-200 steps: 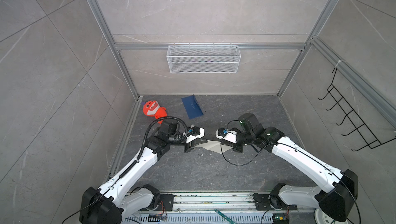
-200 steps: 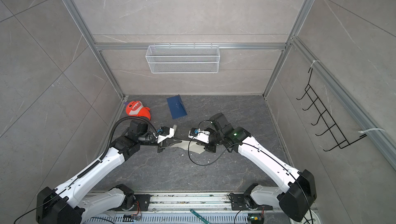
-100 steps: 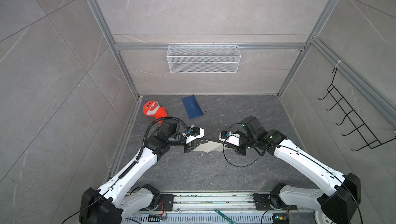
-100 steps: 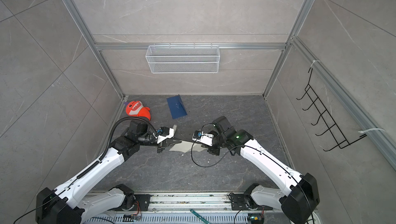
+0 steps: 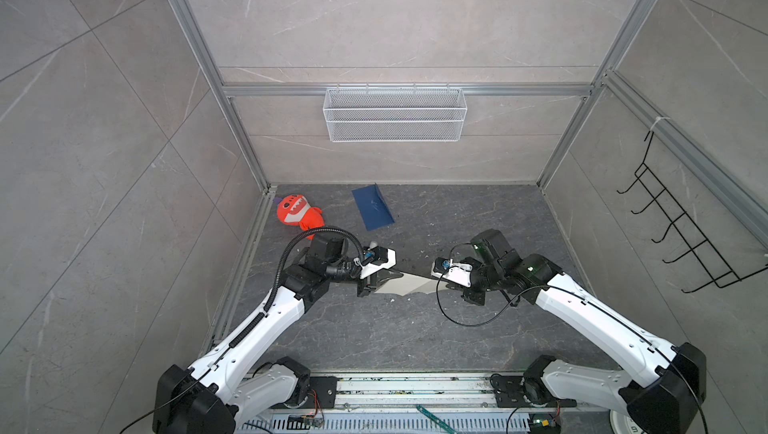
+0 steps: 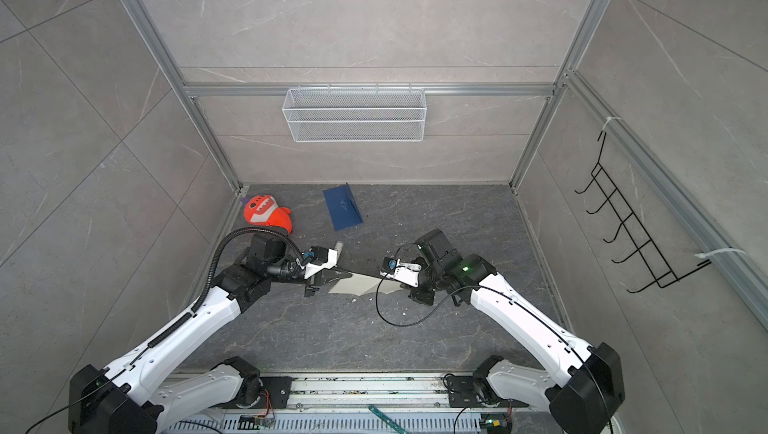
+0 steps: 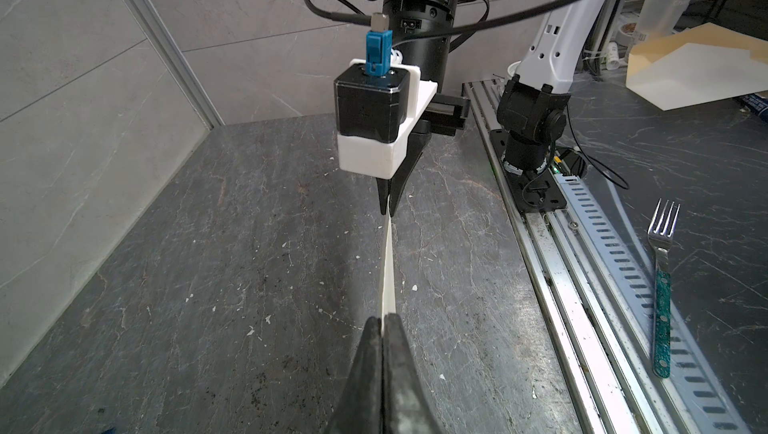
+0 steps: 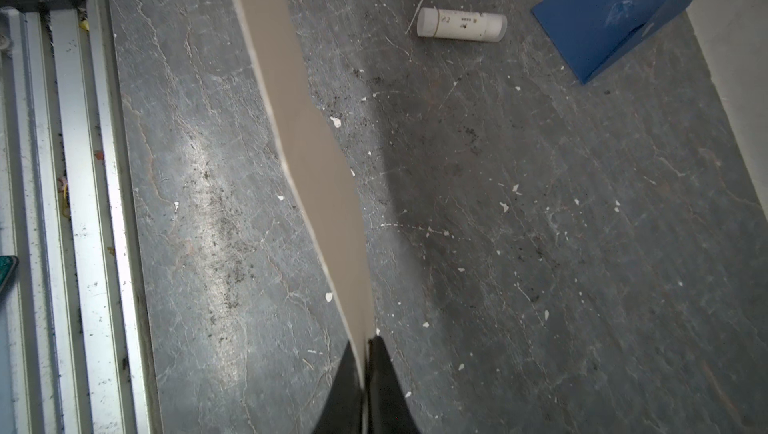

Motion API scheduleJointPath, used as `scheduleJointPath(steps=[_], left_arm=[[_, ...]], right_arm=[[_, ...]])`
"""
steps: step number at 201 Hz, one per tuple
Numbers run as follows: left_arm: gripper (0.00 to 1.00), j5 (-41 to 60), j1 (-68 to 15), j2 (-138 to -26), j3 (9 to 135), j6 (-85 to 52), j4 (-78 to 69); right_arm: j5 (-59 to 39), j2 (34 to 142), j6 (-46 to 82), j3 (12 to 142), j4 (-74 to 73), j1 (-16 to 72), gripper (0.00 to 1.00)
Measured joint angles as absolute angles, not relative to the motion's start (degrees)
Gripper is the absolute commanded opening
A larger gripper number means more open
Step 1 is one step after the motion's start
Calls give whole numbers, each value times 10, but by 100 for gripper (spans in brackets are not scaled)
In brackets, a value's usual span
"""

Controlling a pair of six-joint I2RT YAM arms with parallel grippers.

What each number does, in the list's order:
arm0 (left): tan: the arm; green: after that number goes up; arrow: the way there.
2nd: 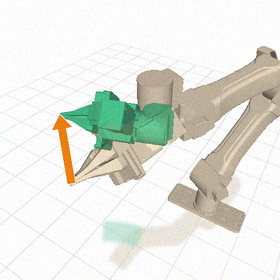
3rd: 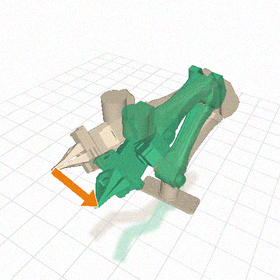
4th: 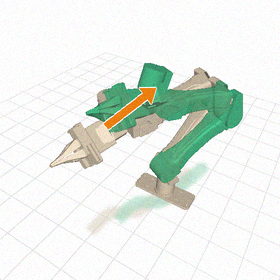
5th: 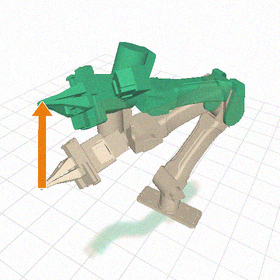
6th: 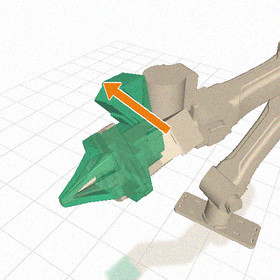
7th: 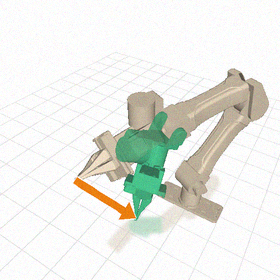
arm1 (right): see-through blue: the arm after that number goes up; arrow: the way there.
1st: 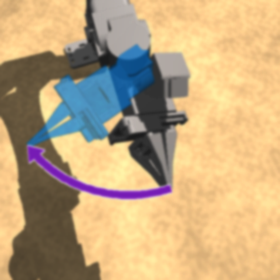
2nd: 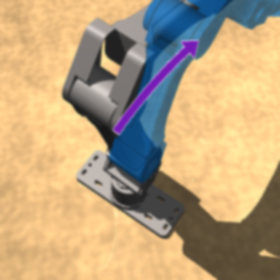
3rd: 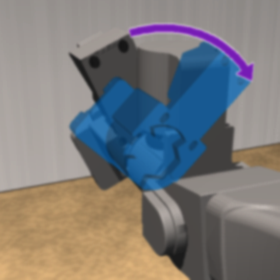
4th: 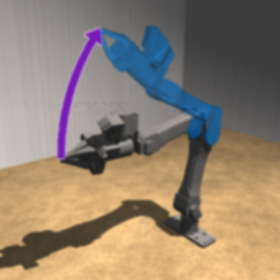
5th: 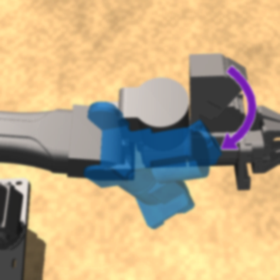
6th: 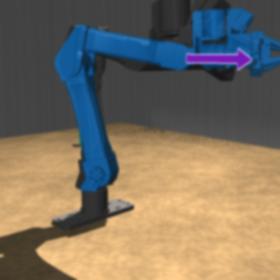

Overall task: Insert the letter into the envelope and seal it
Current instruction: 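Open the right gripper and draw it back while the left gripper holds the letter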

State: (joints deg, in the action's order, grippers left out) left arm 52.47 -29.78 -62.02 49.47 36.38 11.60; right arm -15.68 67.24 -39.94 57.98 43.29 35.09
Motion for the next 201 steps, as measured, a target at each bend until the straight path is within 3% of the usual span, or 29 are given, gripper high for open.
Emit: scheduleJointPath(steps=[30, 57, 98, 145, 201], left_arm=[[0, 525, -298, -619, 495, 365, 116], [0, 525, -298, -618, 495, 365, 116], [0, 524, -298, -614, 495, 361, 113], [0, 470, -298, -595, 474, 267, 26], [0, 416, -298, -561, 401, 104, -134]], right_arm=[[-156, 663, -401, 575, 435, 351, 0], [-151, 663, -401, 575, 435, 351, 9], [-120, 640, -373, 573, 427, 349, 45], [-104, 495, -275, 510, 308, 349, 68], [-139, 360, -109, 408, 115, 348, 70]])
